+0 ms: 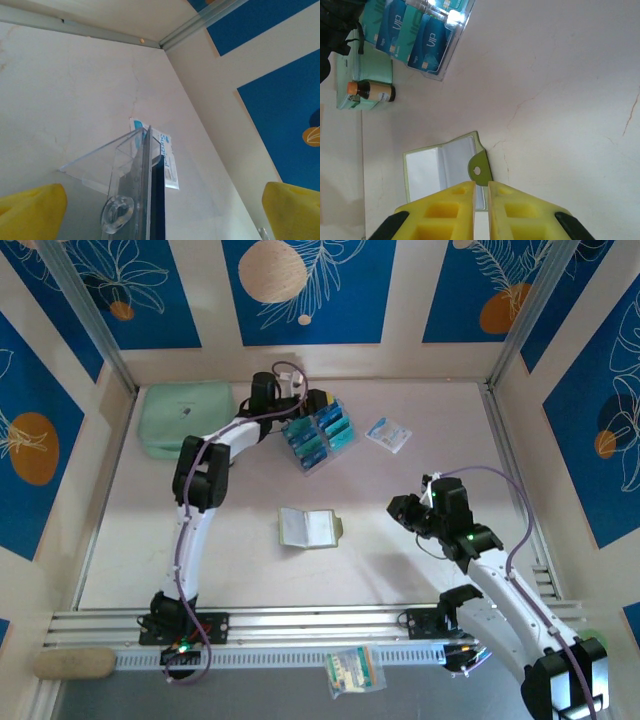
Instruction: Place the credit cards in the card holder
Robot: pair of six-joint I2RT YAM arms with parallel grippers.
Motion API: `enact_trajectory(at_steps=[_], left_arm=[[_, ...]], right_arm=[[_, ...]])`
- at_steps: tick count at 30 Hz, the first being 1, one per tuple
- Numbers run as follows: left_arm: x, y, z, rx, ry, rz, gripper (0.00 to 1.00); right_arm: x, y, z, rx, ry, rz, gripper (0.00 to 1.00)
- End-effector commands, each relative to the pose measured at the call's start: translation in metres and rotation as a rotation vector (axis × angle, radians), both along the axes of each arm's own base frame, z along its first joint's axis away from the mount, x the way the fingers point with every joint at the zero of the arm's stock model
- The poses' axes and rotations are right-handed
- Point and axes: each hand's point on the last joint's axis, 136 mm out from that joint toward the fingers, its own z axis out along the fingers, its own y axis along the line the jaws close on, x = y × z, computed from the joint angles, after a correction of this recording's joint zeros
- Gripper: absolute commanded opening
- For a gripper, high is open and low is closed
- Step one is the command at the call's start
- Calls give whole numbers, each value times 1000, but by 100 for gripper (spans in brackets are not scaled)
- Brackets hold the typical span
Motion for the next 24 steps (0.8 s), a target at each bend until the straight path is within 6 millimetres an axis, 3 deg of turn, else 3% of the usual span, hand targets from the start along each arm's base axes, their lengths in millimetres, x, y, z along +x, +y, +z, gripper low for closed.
enact_trajectory(at_steps=[1, 15, 24], left_arm=[[-15, -18, 5, -26, -21, -82, 100], [-59, -62, 6, -73, 2, -227, 100], [-82, -76, 23, -153, 2, -286, 100]], right_arm=[[-7, -2, -8, 2, 30, -4, 15], [-9, -4, -10, 5, 30, -13, 15], [-9, -4, -11, 2, 28, -11, 15]])
